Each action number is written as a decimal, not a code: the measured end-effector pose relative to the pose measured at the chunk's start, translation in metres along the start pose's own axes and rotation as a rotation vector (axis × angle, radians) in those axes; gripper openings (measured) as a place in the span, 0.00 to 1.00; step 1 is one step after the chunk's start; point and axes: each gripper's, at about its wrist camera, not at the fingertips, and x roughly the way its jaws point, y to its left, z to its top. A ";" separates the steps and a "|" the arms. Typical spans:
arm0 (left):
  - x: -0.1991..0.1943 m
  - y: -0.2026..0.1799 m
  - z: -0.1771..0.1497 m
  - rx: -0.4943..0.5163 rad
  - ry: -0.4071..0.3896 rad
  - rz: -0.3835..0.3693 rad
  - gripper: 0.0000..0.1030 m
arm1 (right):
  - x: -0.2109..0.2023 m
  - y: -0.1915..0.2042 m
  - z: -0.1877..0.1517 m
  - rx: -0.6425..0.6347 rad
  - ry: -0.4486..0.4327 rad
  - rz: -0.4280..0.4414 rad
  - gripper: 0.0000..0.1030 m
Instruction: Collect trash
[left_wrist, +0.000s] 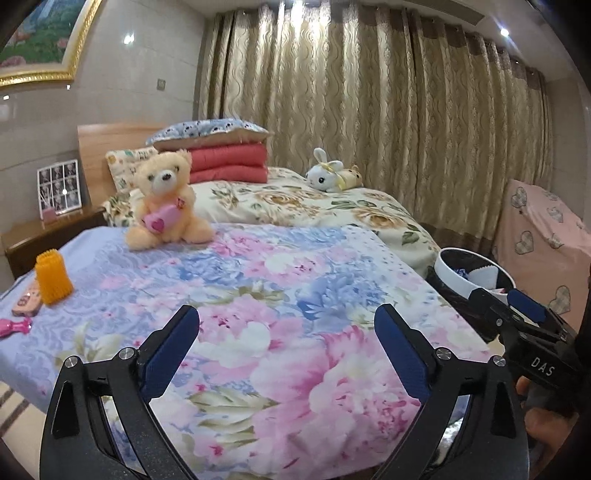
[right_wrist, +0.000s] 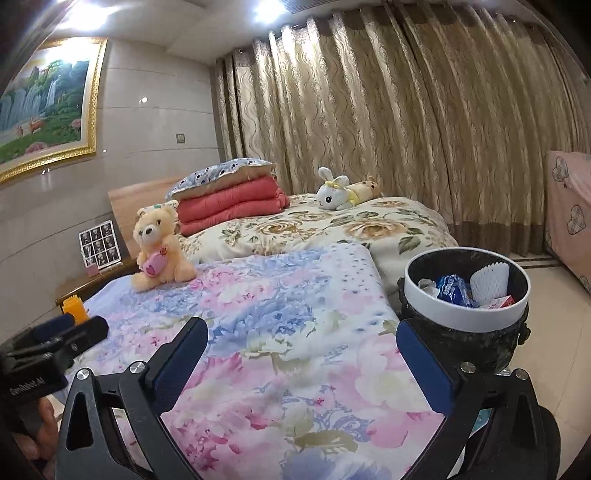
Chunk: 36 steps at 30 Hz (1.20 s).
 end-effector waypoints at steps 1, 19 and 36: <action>0.000 0.000 -0.001 0.008 -0.005 0.010 0.95 | 0.001 0.000 -0.001 0.002 0.001 0.001 1.00; -0.005 -0.004 -0.009 0.032 -0.023 0.079 0.96 | -0.007 0.003 -0.009 -0.034 -0.014 0.004 1.00; -0.007 -0.002 -0.010 0.021 -0.019 0.083 0.96 | -0.009 0.009 -0.008 -0.030 -0.004 0.015 1.00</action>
